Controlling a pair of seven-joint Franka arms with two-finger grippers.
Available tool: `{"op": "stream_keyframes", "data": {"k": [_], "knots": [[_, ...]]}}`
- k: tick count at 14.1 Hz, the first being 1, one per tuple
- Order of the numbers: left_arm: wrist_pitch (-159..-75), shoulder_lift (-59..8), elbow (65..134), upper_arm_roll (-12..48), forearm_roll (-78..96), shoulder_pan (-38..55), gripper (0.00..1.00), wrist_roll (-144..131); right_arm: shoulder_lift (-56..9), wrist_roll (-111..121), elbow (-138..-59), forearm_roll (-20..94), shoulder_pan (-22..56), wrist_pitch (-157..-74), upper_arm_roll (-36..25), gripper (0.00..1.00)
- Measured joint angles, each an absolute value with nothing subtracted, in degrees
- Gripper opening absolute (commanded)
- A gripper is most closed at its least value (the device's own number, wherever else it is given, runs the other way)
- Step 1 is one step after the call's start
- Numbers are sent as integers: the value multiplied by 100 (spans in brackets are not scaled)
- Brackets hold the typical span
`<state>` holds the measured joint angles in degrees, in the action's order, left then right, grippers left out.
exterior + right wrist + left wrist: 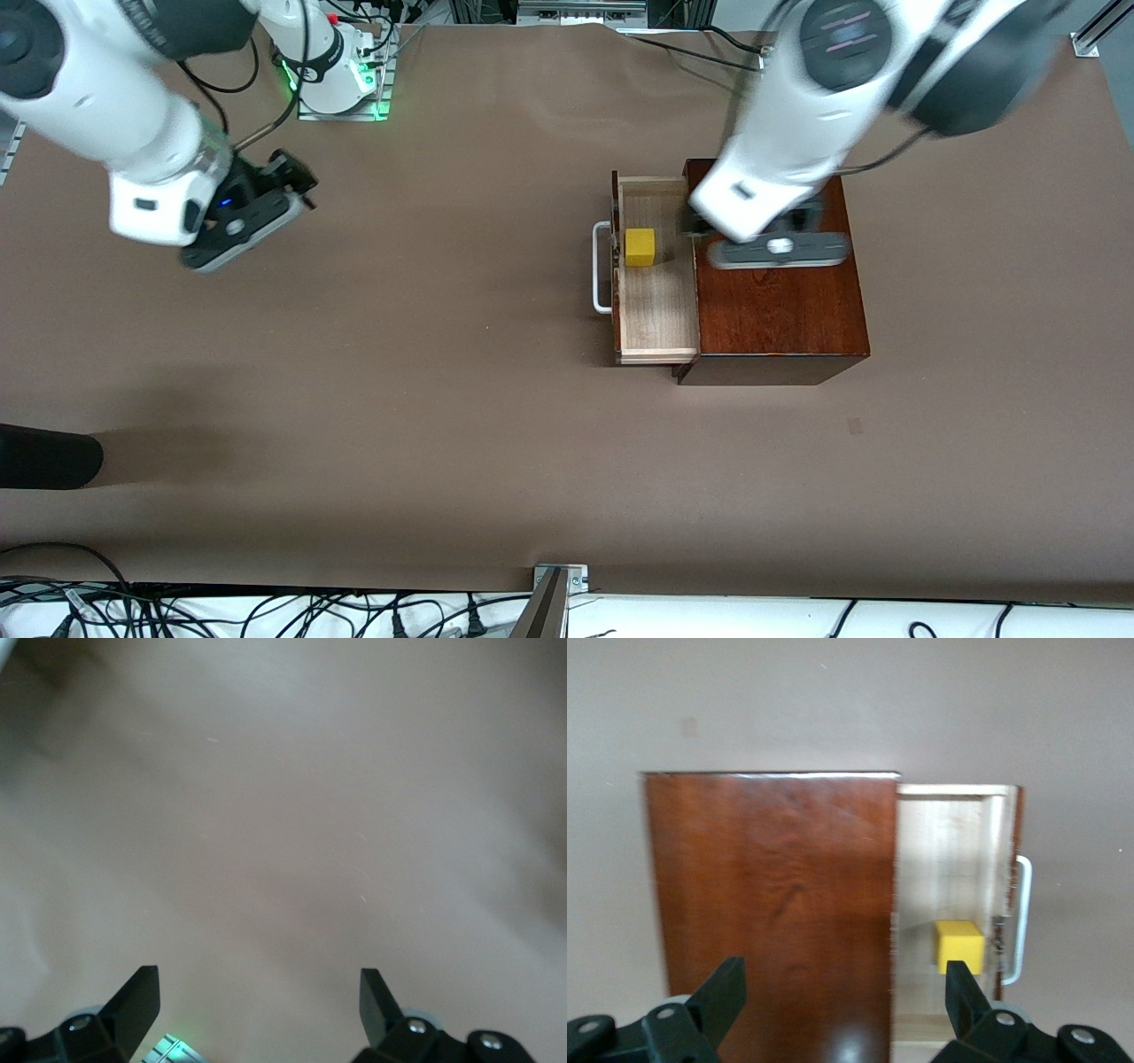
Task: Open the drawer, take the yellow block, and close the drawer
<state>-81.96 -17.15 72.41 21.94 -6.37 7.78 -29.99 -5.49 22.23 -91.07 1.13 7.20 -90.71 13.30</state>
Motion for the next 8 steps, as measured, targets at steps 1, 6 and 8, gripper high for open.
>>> {"op": "stream_keyframes", "data": {"k": [1,6,8], "knots": [[-8129,-1514,7330,2081,-580,569,100,-2642,-578,2307,-9021,131,742,-9071,1618,100],[-8244,-549,8350,632,-320,298,100,-1158,-1627,2328,-8300,-33,1800,-9469,2365,100],[-8602,-253,8820,230,-257,289,100,-405,-2244,2325,-8039,-292,2366,-10020,2370,100]]}}
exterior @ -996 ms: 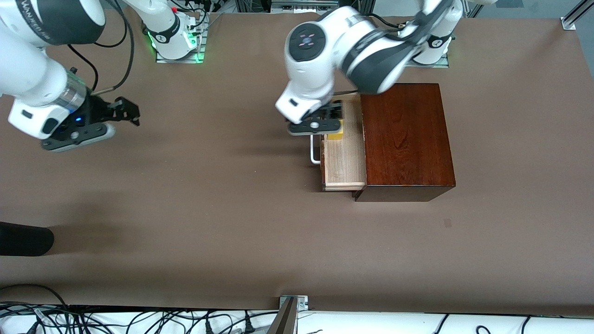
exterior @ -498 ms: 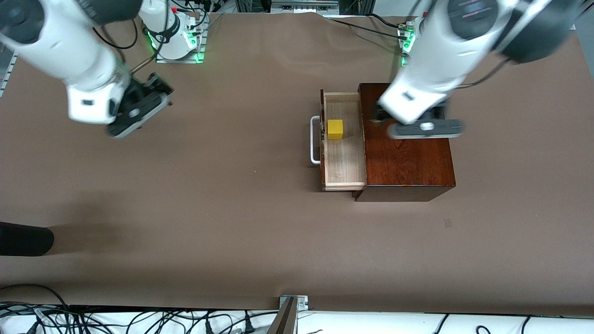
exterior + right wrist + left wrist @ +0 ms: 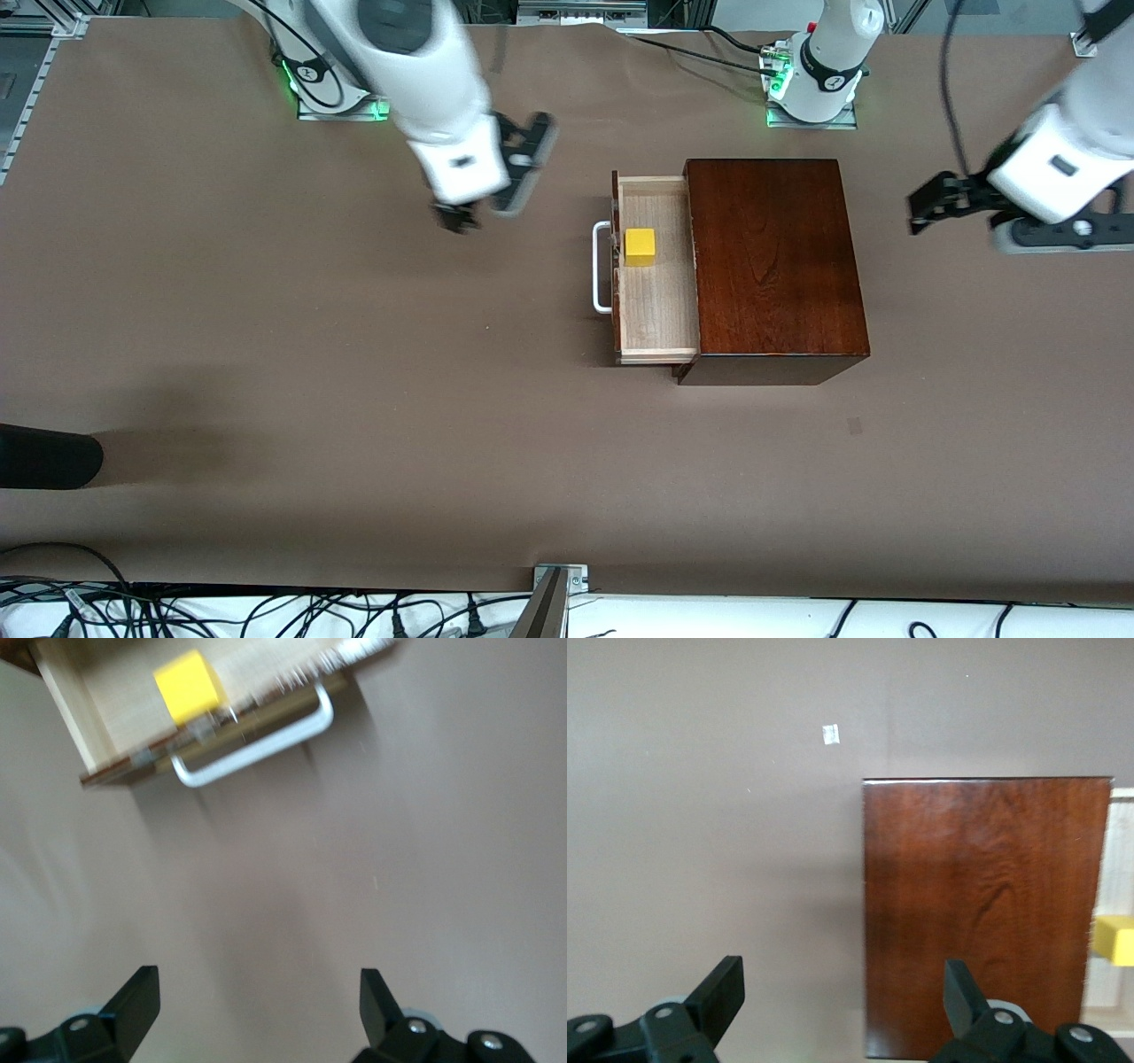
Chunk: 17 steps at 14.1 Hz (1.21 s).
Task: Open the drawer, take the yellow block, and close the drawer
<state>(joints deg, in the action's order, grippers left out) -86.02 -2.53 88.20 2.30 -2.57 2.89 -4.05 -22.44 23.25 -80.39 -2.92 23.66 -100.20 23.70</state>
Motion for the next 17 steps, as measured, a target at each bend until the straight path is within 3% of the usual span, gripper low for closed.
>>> {"op": "stream_keyframes", "data": {"k": [4,9,17], "knots": [[-8689,-73,9150,137,-112,242,100,-292,-3153,2319,-7721,-1019,3209,-11084,2365,100],[-8689,-101,9206,138,140,134,100,-417,-3973,2282,-6788,-1516,3969,-11145,2204,100],[-8689,-101,9206,191,141,134,100,-429,-4577,2322,-6577,-1846,4301,-11423,1960,100]]}}
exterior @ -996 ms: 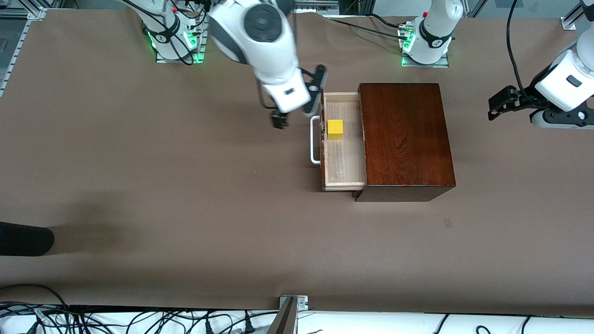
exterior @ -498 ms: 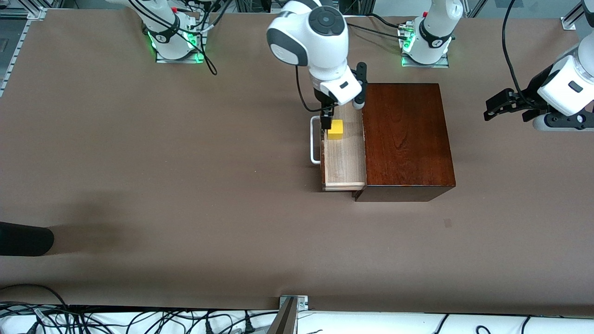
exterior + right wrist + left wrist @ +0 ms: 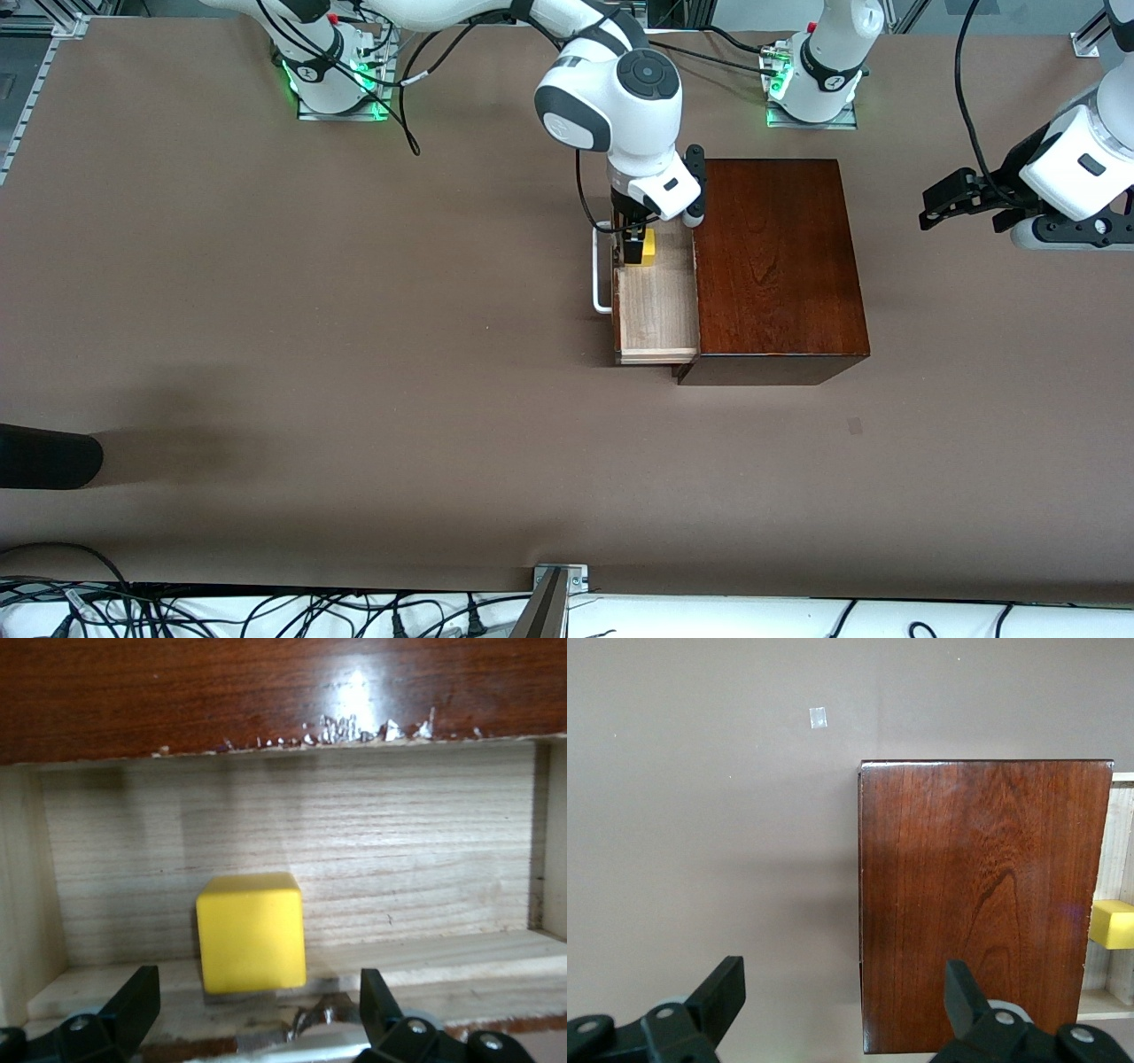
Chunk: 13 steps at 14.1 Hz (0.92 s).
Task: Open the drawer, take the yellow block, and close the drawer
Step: 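Lower the right gripper onto the yellow cube and close it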
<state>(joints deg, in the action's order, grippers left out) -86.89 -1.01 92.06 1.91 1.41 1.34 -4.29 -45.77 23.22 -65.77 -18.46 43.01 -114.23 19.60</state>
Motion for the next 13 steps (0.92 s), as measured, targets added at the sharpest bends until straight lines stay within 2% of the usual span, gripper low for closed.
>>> {"op": "stream_keyframes", "data": {"k": [8,9,10,11,12,13], "knots": [[-8689,-106,9206,195,141,134,100,-429,-4886,2322,-6559,-1850,4328,-11886,1910,100],[-8689,-110,9206,195,141,134,100,-429,-4889,2322,-6554,-1850,4340,-11886,1897,79],[-8689,-113,9206,195,141,134,100,-429,-4889,2322,-6543,-1851,4350,-11887,1886,53],[-8690,-116,9206,196,141,135,100,-429,-4889,2322,-6526,-1853,4354,-11887,1875,17],[-8691,-116,9206,199,141,136,100,-429,-4889,2323,-6505,-1853,4354,-11887,1860,0],[-8691,-116,9206,204,141,136,100,-429,-4889,2325,-6488,-1853,4354,-11887,1844,0]]}}
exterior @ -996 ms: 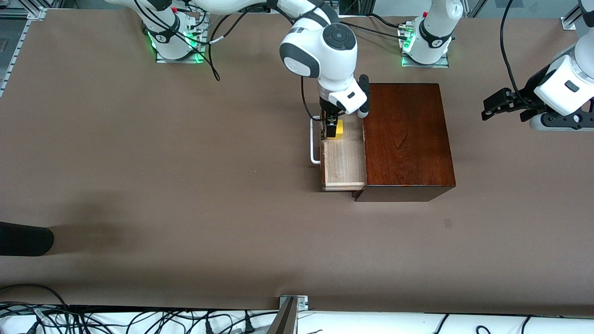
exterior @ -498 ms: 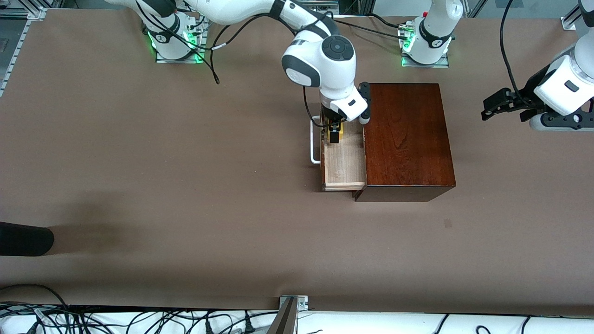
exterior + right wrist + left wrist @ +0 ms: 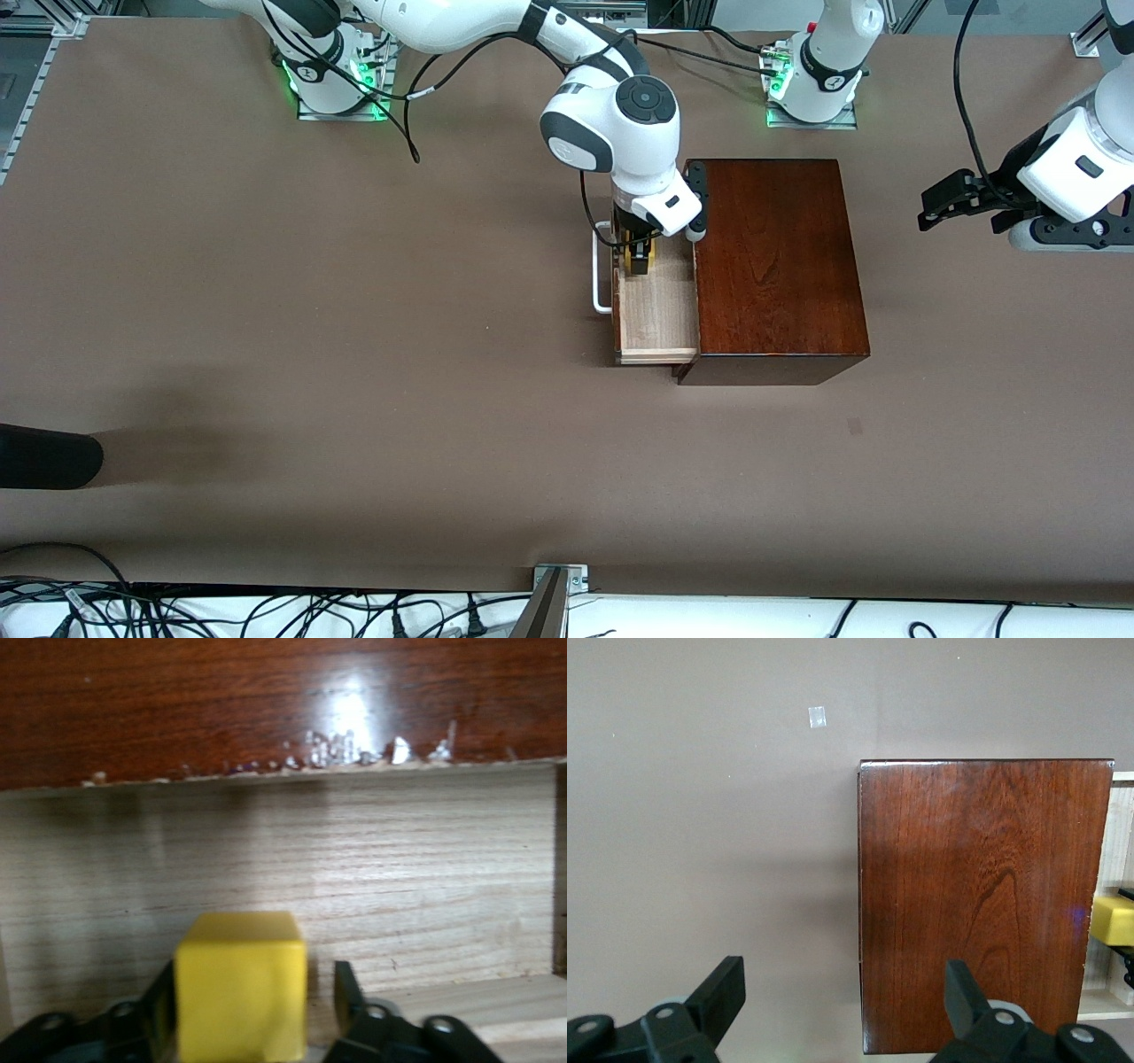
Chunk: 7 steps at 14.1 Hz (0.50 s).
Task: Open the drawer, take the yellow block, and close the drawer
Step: 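Lower the right gripper onto the yellow cube and close it, then lift the yellow cube out with the right gripper while the left gripper returns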
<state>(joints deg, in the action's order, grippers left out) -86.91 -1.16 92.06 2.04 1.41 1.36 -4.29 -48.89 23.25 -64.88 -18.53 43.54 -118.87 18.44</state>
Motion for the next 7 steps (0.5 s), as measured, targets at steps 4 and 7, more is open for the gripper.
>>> {"op": "stream_keyframes", "data": {"k": [4,7], "knots": [[-8691,-116,9206,219,141,136,100,-429,-4889,2336,-6466,-1903,4365,-11876,1835,0],[-8691,-116,9206,222,141,137,100,-429,-4859,2335,-6314,-1904,4379,-11708,1840,0]]}}
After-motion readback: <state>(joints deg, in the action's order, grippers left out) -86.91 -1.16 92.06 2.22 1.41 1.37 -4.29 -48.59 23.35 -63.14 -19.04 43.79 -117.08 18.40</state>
